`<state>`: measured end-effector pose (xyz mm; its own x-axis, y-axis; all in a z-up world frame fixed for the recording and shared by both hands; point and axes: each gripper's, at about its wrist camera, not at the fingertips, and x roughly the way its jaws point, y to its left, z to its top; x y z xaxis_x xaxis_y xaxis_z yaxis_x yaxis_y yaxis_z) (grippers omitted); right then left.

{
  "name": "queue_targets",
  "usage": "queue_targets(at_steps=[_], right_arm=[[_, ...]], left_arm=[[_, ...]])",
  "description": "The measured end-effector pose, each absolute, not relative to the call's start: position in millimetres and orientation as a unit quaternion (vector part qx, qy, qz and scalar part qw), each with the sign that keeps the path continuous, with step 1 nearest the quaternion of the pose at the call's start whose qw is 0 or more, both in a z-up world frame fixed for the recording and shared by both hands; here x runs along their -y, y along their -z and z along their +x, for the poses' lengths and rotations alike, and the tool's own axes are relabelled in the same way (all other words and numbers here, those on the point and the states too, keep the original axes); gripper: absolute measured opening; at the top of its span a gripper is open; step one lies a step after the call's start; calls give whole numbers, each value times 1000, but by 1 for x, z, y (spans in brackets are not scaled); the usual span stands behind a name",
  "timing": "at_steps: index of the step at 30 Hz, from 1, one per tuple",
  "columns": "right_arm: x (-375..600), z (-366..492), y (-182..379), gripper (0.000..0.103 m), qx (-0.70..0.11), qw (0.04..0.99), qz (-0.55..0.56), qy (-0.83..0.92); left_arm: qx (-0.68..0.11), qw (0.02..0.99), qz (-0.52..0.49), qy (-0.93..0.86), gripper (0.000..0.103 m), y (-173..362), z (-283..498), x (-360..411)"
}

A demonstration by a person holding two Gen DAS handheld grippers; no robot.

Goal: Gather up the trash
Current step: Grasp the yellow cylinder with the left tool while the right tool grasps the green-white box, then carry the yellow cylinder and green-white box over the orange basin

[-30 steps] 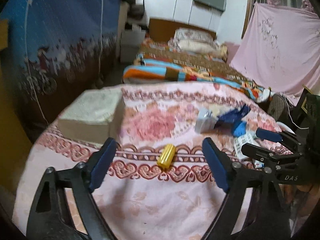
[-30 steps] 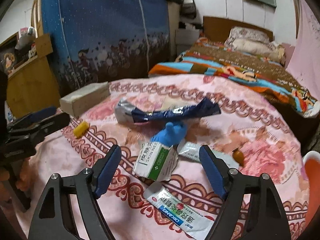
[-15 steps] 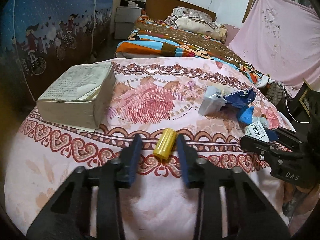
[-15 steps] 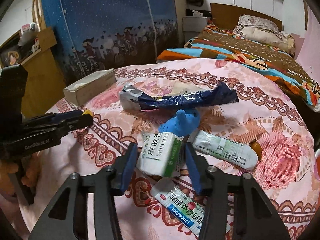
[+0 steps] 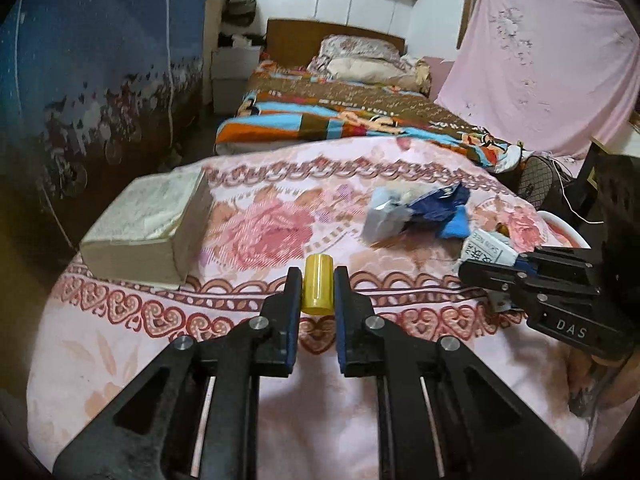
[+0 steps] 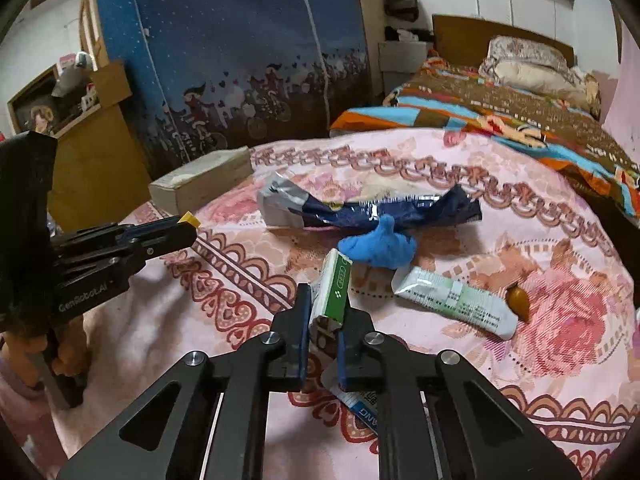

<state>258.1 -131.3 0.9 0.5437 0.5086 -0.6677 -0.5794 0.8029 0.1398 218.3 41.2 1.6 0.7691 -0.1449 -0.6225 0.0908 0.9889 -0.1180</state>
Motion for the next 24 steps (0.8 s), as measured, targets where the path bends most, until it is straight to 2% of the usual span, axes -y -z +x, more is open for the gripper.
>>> queue_targets(at_steps=[24], right_arm=[[203, 198, -58, 8, -120, 950, 46, -285]], left_arm=[[-149, 986, -18, 77, 0, -61, 162, 27]])
